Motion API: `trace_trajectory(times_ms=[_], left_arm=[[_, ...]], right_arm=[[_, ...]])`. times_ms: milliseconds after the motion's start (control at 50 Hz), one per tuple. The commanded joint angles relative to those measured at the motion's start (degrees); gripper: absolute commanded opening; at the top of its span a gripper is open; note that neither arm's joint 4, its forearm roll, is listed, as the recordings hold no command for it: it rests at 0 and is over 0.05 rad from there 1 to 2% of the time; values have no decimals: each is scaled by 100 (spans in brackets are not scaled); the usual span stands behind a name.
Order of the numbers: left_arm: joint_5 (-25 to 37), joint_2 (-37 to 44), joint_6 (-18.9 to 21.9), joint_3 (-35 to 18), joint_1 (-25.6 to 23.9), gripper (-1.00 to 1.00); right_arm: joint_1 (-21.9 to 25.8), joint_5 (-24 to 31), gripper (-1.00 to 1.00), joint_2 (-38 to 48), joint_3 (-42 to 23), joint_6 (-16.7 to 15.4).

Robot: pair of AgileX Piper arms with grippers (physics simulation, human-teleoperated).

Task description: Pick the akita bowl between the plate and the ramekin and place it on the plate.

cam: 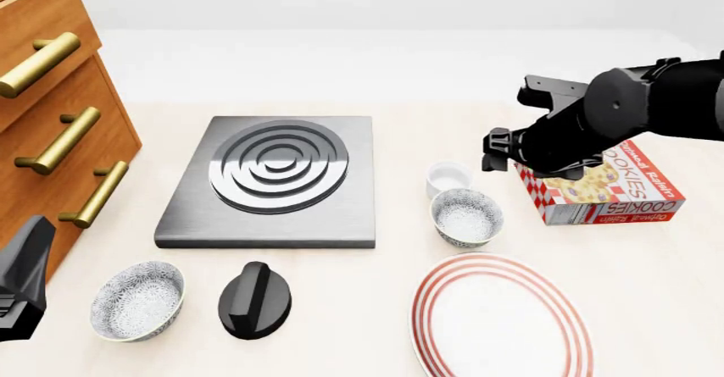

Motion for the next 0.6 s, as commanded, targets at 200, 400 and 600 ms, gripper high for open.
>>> trace_trajectory(times_ms=[200,400,600], left_arm=[[0,0,0,0,0,100],[0,0,0,0,0,100],[0,0,0,0,0,100]], right_arm=[[20,-280,100,109,325,11],[60,-346,100,118,442,55],[87,-322,100,-21,604,20]])
